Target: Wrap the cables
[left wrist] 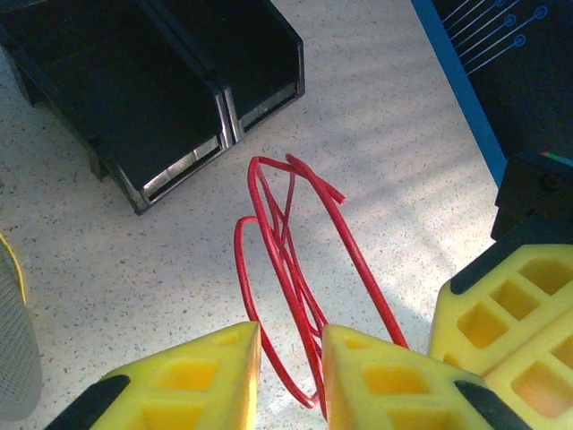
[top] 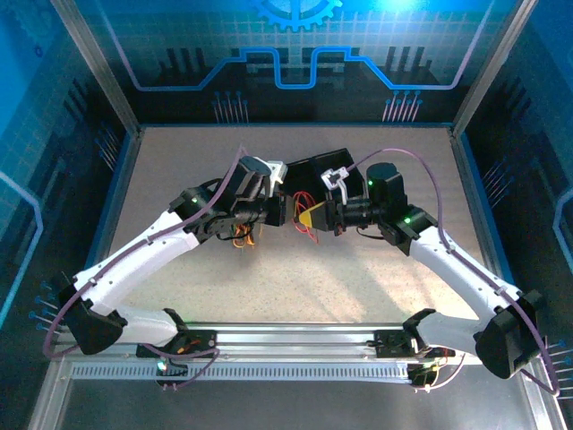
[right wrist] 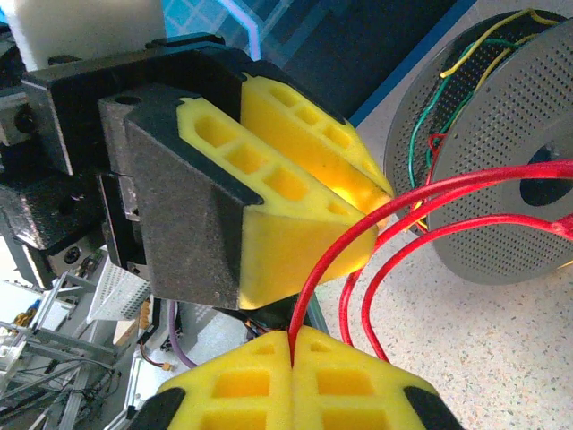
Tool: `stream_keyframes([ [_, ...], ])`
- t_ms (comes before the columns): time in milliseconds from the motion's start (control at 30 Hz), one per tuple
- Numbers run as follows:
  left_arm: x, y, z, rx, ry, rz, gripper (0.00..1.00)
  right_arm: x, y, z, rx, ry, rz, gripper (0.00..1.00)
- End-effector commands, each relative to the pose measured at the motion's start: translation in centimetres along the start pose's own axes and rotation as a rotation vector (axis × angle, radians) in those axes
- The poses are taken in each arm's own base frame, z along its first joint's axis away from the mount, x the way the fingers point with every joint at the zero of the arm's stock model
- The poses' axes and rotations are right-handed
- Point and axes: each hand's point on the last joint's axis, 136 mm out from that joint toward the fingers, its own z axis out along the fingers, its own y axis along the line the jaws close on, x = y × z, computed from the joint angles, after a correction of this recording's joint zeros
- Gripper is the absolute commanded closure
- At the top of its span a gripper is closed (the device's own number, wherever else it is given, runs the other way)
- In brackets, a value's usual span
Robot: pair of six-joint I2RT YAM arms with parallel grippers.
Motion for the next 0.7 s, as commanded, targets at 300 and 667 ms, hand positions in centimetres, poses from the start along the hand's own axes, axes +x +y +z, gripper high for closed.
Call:
stream_keyframes([
  [300,-0.3,-0.4,1.3,0.000,0.015,0.033,0.77,-0.7,1.7,0.0,-0.051,-0.006,-0.025,1.00],
  [667,-1.7,3.2,-1.8,0.002,-0.054,-0.045,1.00,0.6,-2.4,-3.1,0.162,-0.011,0.034,1.00],
])
